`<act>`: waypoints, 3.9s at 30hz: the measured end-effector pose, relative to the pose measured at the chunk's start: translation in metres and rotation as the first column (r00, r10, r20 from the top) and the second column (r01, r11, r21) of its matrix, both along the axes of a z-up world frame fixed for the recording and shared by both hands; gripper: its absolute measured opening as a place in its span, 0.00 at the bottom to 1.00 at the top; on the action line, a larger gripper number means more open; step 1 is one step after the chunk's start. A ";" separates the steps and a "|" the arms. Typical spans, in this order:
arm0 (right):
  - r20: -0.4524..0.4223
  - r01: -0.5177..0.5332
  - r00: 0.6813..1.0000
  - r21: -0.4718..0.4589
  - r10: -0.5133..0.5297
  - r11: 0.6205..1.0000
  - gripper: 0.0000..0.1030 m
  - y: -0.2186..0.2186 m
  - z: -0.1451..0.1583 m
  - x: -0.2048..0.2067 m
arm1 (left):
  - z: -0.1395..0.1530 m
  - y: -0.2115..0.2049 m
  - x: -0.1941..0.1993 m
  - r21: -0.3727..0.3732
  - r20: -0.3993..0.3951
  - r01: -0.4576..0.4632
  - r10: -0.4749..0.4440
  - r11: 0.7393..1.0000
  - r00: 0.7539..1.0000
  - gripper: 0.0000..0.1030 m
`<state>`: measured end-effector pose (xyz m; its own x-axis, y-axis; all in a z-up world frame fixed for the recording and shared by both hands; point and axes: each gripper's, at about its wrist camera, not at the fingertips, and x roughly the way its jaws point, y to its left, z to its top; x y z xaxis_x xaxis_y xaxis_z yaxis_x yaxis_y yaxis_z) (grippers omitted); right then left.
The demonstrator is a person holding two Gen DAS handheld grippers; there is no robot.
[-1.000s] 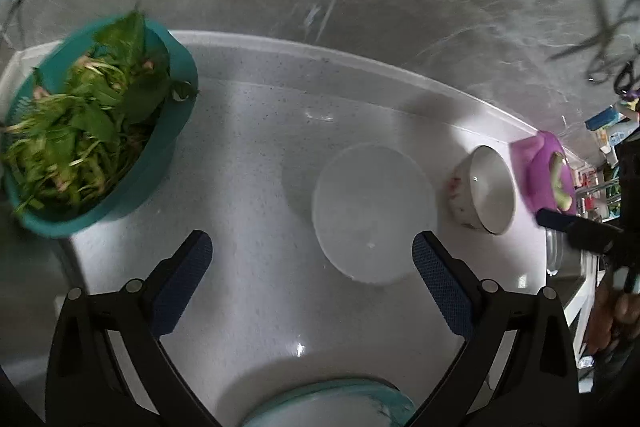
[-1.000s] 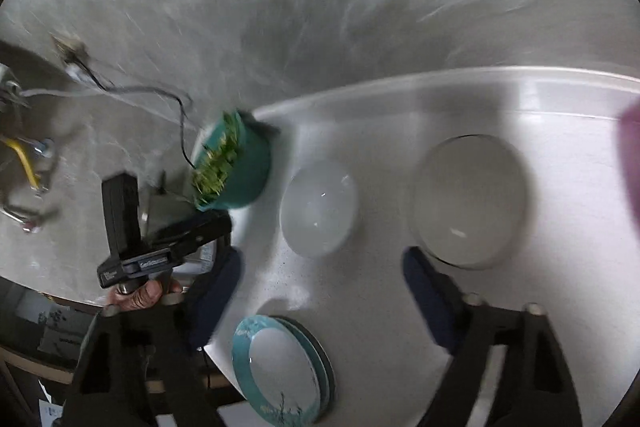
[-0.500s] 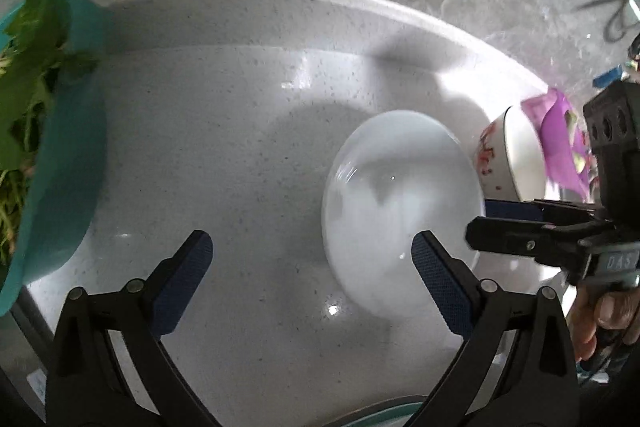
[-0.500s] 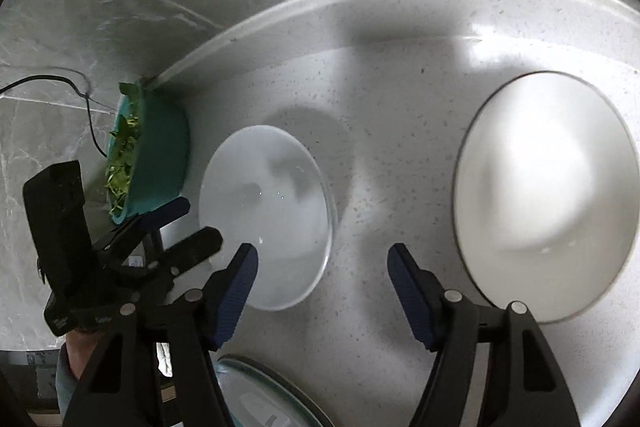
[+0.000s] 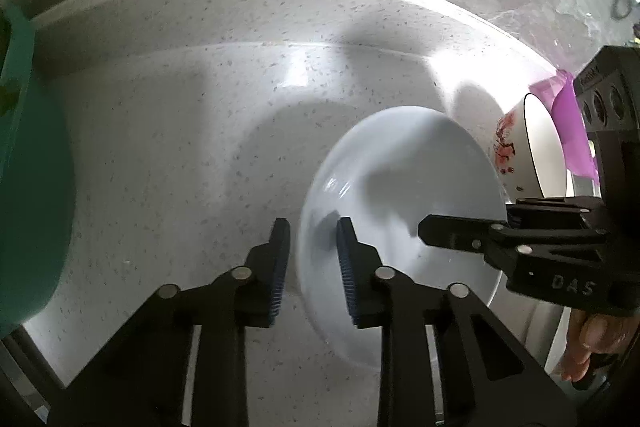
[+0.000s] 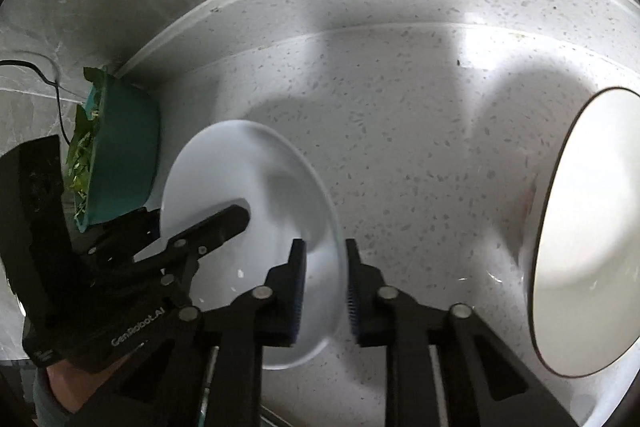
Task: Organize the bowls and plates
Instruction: 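Close the left tool on the small bowl rim while the right tool grips it too, then carry the small white bowl with both tools down into the large white bowl, then open both tools and release the small bowl inside the large bowl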
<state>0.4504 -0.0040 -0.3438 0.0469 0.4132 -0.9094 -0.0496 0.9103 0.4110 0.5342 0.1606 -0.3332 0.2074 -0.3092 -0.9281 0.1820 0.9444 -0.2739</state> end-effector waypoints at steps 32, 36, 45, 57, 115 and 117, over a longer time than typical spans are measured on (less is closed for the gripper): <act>0.080 0.015 0.997 0.059 -0.020 0.998 0.11 -0.041 0.043 -0.024 | 0.060 -0.041 -0.020 0.003 0.038 0.036 -0.036 0.999 0.999 0.12; 0.099 0.036 0.994 0.057 -0.042 0.998 0.11 -0.067 0.062 -0.044 | 0.080 -0.063 -0.036 -0.002 0.061 0.081 -0.081 0.997 0.995 0.12; 0.107 0.074 0.991 0.043 -0.078 0.996 0.12 -0.135 0.089 -0.104 | 0.111 -0.136 -0.093 -0.030 0.075 0.162 -0.160 0.986 0.984 0.12; 0.087 0.066 0.994 0.069 -0.072 0.995 0.13 -0.236 0.093 -0.189 | 0.117 -0.240 -0.180 -0.048 0.035 0.169 -0.167 0.985 0.985 0.12; 0.058 -0.074 0.995 -0.134 0.083 0.988 0.33 -0.224 0.025 -0.236 | 0.021 -0.309 -0.252 0.104 0.062 0.125 -0.131 0.987 0.989 0.21; 0.063 -0.069 0.995 -0.129 0.078 0.989 0.35 -0.225 0.028 -0.236 | 0.022 -0.306 -0.252 0.089 0.062 0.112 -0.118 0.990 0.991 0.22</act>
<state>0.2147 -0.2286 -0.3158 0.0842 0.2998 -0.9503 -0.1421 0.9475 0.2863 0.2819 -0.1456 -0.3111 0.2377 -0.2555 -0.9371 0.3059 0.9354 -0.1774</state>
